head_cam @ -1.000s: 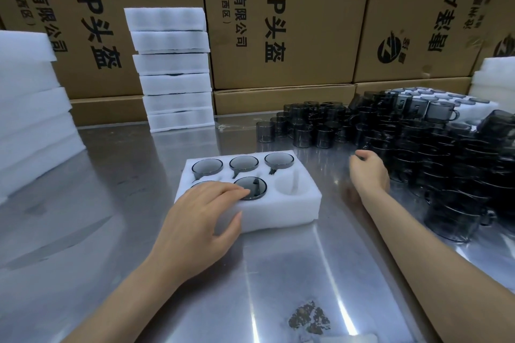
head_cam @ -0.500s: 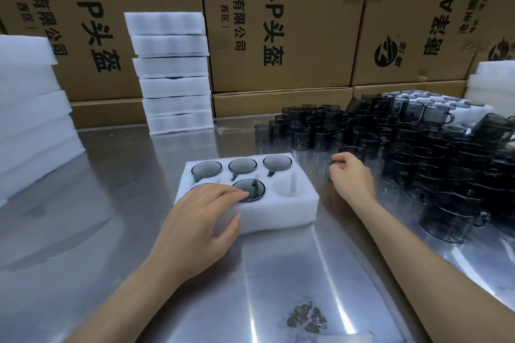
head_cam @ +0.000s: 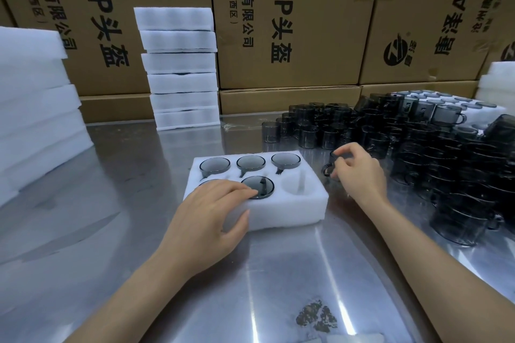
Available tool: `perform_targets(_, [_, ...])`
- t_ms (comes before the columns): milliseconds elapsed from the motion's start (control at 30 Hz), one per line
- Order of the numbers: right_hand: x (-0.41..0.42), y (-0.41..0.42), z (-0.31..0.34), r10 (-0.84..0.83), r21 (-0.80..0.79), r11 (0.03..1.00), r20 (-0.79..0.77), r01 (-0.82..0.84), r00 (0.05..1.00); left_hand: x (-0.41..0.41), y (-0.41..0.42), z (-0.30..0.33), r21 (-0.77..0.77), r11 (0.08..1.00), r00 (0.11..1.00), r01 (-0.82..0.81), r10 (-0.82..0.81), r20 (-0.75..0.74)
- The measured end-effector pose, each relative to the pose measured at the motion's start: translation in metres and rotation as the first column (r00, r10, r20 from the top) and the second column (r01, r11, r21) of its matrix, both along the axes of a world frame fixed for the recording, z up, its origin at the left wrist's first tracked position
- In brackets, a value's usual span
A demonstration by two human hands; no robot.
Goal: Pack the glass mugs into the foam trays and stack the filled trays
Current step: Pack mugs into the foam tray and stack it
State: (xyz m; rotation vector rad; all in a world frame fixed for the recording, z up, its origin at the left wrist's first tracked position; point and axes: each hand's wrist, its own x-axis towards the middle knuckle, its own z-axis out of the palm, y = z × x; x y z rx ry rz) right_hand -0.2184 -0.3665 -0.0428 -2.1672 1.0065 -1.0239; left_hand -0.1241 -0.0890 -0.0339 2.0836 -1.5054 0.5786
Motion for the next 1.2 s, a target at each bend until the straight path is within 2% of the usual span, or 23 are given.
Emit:
perform_targets(67, [-0.001,-0.003,0.000,-0.038,-0.039,0.998,0.040,0.040,0.998,0.000,0.000,0.000,-0.002,1.000,1.000,-0.001,0.001,-0.003])
perform_targets(133, [0.000,-0.007,-0.001,-0.037,-0.039,0.999,0.000,0.037,0.999,0.000,0.000,0.000,-0.004,1.000,1.000,0.001,-0.001,-0.004])
perform_targets(233, [0.004,-0.010,-0.007,0.054,0.034,0.998,-0.115,-0.050,0.992,-0.001,0.000,0.001,0.000,1.000,1.000,0.006,-0.006,-0.011])
perform_targets(333, [0.007,-0.010,-0.009,0.130,0.050,0.991,-0.145,-0.124,0.981,-0.002,0.000,0.002,0.002,1.000,1.000,0.006,-0.006,-0.018])
perform_targets(467, [0.009,-0.005,-0.004,0.152,-0.090,0.984,-0.057,-0.157,0.987,-0.003,0.001,0.002,-0.005,1.000,1.000,0.004,-0.004,-0.022])
perform_targets(567, [0.007,-0.004,-0.002,0.099,-0.186,0.978,0.004,-0.097,0.995,-0.003,0.000,0.002,-0.007,1.000,1.000,0.005,-0.005,-0.024])
perform_targets(633, [0.007,-0.005,-0.002,0.080,-0.144,0.986,-0.030,-0.084,0.996,-0.003,0.000,0.002,-0.006,1.000,1.000,0.003,-0.003,-0.022])
perform_targets(767, [0.009,-0.006,-0.009,0.180,-0.019,0.982,-0.166,-0.186,0.970,-0.002,0.000,0.001,-0.015,1.000,1.000,0.001,-0.001,-0.021])
perform_targets(1033, [0.015,0.004,-0.012,0.241,0.065,0.970,-0.132,-0.234,0.962,-0.002,0.000,0.001,-0.020,1.000,1.000,0.006,-0.006,-0.020])
perform_targets(1133, [0.013,0.004,-0.009,0.193,0.086,0.978,-0.054,-0.188,0.980,-0.002,0.001,0.002,-0.021,1.000,1.000,0.008,-0.009,-0.021])
perform_targets(1200, [0.011,0.005,-0.003,0.124,0.038,0.991,0.028,-0.125,0.992,-0.003,0.001,0.002,-0.019,1.000,1.000,0.013,-0.013,-0.021])
